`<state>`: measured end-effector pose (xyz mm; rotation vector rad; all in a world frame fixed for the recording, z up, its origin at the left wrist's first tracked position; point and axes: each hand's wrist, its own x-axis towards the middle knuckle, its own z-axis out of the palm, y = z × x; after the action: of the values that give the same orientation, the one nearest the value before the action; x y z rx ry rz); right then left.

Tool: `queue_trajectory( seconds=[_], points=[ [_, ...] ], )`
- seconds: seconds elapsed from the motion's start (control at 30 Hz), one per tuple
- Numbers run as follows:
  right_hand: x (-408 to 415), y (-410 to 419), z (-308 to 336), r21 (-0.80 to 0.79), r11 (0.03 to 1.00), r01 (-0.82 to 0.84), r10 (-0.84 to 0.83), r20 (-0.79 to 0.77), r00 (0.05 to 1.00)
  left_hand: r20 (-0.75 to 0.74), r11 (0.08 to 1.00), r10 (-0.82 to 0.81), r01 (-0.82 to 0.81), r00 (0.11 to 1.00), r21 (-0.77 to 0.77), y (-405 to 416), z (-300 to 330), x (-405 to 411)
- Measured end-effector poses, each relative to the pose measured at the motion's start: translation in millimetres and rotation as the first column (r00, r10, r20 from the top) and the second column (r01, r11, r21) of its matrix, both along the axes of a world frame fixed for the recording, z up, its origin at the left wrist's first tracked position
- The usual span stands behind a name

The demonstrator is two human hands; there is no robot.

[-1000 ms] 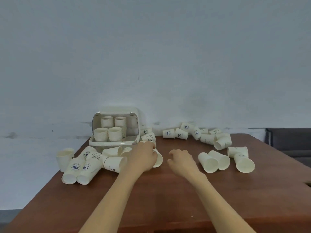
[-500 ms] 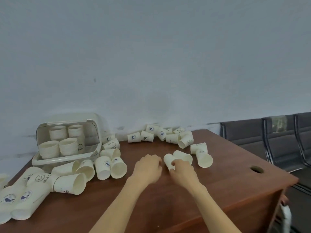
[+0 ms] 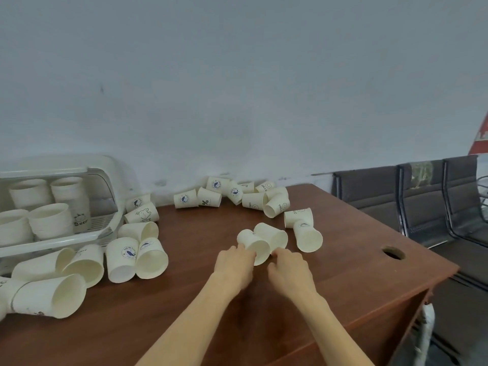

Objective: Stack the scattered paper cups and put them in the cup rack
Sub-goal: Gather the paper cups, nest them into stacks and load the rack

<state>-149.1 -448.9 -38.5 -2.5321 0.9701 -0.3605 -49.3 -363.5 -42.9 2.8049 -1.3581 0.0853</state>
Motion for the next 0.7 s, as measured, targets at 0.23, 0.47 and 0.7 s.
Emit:
queue_trajectory(
  seconds=[0.23, 0.47, 0.7],
  points=[
    [15, -14, -5, -0.010, 0.999, 0.049, -0.049, 0.020, 0.999, 0.021, 1.000, 0.012, -0.012, 1.000, -0.010, -7, -7, 10],
    [31, -20, -12, 0.001, 0.991, 0.135, -0.135, 0.013, 0.991, 0.048, 0.987, 0.071, -0.063, 0.996, -0.145, 12, 2, 13],
    [59, -24, -14, 0.092, 0.965, 0.246, -0.250, 0.040, 0.967, -0.008, 0.912, 0.120, -0.113, 0.993, -0.395, 47, -1, 17]
  ],
)
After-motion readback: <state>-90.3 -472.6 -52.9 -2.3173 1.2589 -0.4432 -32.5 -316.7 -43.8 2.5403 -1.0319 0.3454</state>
